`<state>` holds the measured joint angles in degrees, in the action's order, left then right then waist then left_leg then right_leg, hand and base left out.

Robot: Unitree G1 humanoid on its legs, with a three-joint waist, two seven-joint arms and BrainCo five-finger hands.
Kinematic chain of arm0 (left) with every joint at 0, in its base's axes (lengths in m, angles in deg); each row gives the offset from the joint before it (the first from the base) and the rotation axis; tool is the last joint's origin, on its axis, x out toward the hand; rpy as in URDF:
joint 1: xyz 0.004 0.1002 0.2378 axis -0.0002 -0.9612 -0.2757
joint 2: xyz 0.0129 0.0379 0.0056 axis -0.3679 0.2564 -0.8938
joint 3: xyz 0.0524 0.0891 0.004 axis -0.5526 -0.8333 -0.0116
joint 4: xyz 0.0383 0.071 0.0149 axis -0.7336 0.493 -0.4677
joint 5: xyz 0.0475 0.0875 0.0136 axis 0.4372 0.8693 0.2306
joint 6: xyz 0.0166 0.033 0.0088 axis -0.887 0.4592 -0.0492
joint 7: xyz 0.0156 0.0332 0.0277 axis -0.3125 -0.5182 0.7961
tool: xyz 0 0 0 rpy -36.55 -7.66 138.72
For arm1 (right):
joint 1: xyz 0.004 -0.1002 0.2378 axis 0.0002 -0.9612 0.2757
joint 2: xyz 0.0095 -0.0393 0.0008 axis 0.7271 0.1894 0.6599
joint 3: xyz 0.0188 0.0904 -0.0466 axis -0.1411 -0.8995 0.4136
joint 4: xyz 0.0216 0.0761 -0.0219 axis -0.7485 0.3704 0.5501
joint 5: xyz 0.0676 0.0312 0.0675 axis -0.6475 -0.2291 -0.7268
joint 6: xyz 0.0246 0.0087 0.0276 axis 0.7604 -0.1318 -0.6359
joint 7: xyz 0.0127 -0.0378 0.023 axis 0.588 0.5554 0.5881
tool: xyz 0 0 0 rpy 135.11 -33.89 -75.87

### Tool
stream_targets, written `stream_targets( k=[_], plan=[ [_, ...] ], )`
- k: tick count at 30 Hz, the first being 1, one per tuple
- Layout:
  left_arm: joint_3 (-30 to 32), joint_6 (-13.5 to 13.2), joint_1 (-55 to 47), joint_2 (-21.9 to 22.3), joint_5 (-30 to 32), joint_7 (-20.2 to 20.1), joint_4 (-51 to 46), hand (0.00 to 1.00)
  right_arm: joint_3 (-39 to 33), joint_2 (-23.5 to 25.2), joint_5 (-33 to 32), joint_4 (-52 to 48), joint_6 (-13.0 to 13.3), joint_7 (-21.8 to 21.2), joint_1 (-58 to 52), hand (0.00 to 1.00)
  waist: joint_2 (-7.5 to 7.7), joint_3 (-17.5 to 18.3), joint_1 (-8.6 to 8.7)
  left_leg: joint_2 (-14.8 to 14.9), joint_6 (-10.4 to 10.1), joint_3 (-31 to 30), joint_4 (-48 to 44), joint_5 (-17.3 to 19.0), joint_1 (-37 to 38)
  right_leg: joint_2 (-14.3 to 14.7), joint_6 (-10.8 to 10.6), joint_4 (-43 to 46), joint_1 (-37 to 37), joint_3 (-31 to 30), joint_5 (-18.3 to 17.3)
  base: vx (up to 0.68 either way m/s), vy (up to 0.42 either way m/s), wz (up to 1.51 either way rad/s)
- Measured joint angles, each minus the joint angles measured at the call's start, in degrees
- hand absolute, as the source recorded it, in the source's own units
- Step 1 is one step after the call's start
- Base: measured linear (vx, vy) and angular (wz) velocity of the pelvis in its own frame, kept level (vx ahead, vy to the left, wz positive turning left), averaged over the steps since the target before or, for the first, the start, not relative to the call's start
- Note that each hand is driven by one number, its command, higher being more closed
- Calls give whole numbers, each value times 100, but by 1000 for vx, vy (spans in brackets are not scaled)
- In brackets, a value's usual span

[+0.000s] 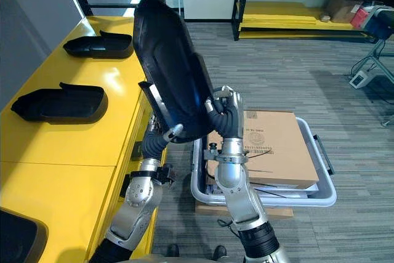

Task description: Walk over and take plastic housings, then place them on the shelf

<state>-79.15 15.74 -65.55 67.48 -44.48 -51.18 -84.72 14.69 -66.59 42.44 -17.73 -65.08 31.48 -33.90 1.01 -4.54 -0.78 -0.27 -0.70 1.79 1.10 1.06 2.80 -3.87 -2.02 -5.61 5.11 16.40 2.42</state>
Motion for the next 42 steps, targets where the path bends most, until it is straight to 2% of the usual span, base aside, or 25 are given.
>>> stream_targets(
  k=[2,3,11,15,22,27,31,35,36,40,42],
  plan=[
    [-9,3,3,-63,-107,6,-3,100,72,-145,-1,0,4,0,8,100,0,7,3,0,0,2,0,0,-1,0,6,0,-11,-22,12,-36,9,-6],
    [-10,5,3,-91,-132,15,-3,100,106,-238,-1,-1,25,0,8,0,-3,9,2,1,0,13,-1,0,-4,0,17,0,-21,-42,24,-31,7,-7],
    [-30,45,3,-169,-205,171,-2,100,367,-809,-263,-90,342,0,2,0,-28,249,24,1,0,37,-3,0,-13,-2,28,-1,-40,-63,37,-13,2,-2],
    [-28,208,3,-178,154,262,-1,100,430,-967,-639,-97,635,-3,3,0,-35,269,19,6,-1,44,-10,0,-12,0,42,-1,-40,-63,53,-42,3,-1],
    [-7,243,2,-178,895,231,-119,100,131,-1509,-1354,-295,831,-246,13,0,-31,306,3,7,0,79,-6,-1,-4,3,40,-1,-38,-73,62,-11,1,0],
    [61,239,-31,-146,1325,87,-447,100,-857,-1494,-1826,-858,1072,-396,20,0,-31,307,5,13,0,139,15,0,14,11,40,-1,-47,-119,61,-11,4,-4],
    [553,211,-464,-128,1548,-9,-455,100,-2627,-1165,-2588,-1045,1285,-323,29,0,-36,311,29,28,1,201,96,0,96,32,37,-2,-56,-237,59,-14,4,-14],
    [956,211,-751,-78,1672,-1,-454,100,-3641,-990,-3089,-1045,1388,-222,19,0,-38,311,159,32,2,233,115,0,77,40,37,-2,-101,-250,59,-9,2,-7],
    [1036,210,-801,-51,1721,-4,-455,100,-3940,-916,-3272,-1043,1490,-194,-12,0,-38,312,172,34,2,247,122,1,76,44,37,-2,-114,-263,59,-3,3,-5],
    [1229,209,-924,46,1722,-3,-455,100,-4574,-886,-3664,-811,1698,-30,-392,0,-37,312,191,36,6,275,147,3,72,47,36,-2,-144,-290,59,-5,6,-5],
    [1421,193,-1074,75,1726,-4,-456,100,-4691,-818,-3680,6,1648,-2,-867,0,-35,313,270,42,43,301,145,27,70,57,34,-2,-165,-366,57,-11,10,-9]
  ],
)
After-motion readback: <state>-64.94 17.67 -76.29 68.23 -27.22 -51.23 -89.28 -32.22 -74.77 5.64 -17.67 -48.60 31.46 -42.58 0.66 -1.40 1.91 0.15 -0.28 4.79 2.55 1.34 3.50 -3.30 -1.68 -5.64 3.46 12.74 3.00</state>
